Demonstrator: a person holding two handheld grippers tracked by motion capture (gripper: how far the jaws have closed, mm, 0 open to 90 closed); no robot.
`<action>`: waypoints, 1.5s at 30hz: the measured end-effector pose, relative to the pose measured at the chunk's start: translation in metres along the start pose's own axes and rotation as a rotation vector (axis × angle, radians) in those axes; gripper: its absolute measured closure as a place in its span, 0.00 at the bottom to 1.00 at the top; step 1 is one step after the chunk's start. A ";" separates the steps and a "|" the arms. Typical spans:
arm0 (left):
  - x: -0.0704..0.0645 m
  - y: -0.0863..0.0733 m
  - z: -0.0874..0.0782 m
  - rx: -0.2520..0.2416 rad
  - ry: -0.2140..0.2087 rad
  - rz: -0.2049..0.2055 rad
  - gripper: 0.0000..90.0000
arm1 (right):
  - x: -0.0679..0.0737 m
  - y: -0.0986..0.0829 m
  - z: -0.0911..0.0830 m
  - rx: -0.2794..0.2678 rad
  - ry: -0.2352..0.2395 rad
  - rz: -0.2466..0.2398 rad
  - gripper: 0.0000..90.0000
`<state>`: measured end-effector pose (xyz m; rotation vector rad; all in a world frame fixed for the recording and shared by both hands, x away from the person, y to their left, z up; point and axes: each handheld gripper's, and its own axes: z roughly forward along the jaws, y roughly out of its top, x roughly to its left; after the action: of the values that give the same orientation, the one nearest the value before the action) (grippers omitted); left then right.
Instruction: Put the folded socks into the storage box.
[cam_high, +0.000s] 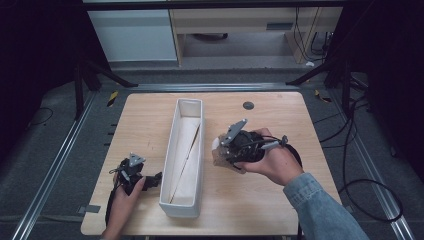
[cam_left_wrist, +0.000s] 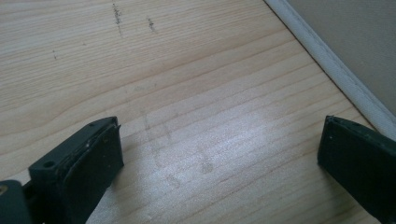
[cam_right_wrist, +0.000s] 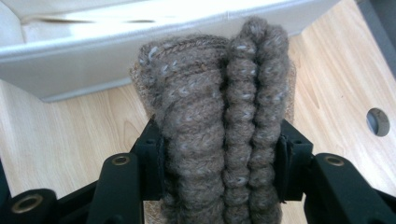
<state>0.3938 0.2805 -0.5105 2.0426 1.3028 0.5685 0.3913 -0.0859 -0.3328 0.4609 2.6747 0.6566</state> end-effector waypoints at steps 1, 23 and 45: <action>0.000 0.000 0.000 0.000 0.000 0.000 0.00 | 0.001 0.001 -0.002 -0.003 0.002 -0.003 0.54; 0.000 0.000 0.000 0.003 0.000 0.003 0.00 | 0.004 0.059 -0.041 -0.066 -0.032 -0.080 0.54; 0.000 0.000 0.000 0.005 -0.001 0.004 0.00 | 0.026 0.103 -0.026 -0.083 0.039 -0.140 0.54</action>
<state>0.3937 0.2807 -0.5101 2.0494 1.3010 0.5663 0.3813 0.0007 -0.2662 0.2386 2.6738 0.7381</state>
